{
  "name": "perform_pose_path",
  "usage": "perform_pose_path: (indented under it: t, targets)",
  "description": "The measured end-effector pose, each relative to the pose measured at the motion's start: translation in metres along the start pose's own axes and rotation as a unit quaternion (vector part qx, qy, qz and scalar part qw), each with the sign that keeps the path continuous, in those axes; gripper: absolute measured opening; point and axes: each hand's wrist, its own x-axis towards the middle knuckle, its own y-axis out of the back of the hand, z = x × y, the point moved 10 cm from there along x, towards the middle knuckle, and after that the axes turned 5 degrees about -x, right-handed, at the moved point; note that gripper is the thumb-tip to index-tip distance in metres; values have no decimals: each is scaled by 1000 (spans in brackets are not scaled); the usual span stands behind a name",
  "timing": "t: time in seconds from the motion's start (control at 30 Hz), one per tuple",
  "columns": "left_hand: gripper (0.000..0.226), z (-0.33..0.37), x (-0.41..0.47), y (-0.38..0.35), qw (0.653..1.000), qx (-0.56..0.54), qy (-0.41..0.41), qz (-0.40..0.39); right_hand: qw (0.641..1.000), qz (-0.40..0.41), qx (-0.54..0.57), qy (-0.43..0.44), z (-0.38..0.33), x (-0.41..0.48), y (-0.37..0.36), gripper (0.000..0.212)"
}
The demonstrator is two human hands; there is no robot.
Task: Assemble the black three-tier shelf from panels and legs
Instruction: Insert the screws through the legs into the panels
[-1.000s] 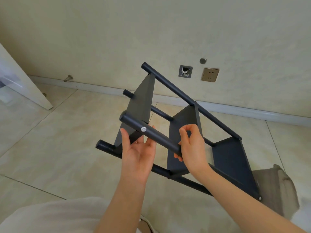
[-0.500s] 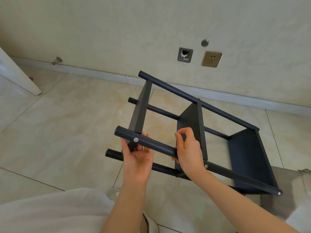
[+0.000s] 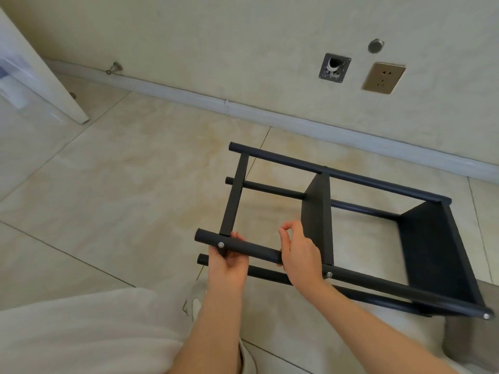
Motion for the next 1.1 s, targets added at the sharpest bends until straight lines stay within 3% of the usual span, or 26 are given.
perform_pose_path:
  t: [0.53,0.63,0.73,0.83,0.93,1.03,1.07,1.1]
  targets:
    - [27,10,46,53,996,-45,37,67,997,8,-64,42,24,6,-41,18]
    - [29,15,44,58,995,-6,45,87,997,-3,-71,43,25,7,-43,19]
    - [29,24,41,68,982,151,30,110,996,-6,-74,49,23,6,-43,20]
    - [22,45,32,80,926,332,-15,180,995,-10,-79,59,21,5,-43,23]
    - [33,92,24,68,848,441,-143,256,994,-13,-89,66,20,5,-43,21]
    - [43,136,0,8,753,517,-311,265,993,-44,-89,59,22,6,-48,21]
    - [45,145,-6,-18,709,562,-340,257,993,-56,-88,57,23,6,-50,21]
    - [46,148,-6,-47,638,648,-343,236,993,-64,-87,56,23,6,-51,21]
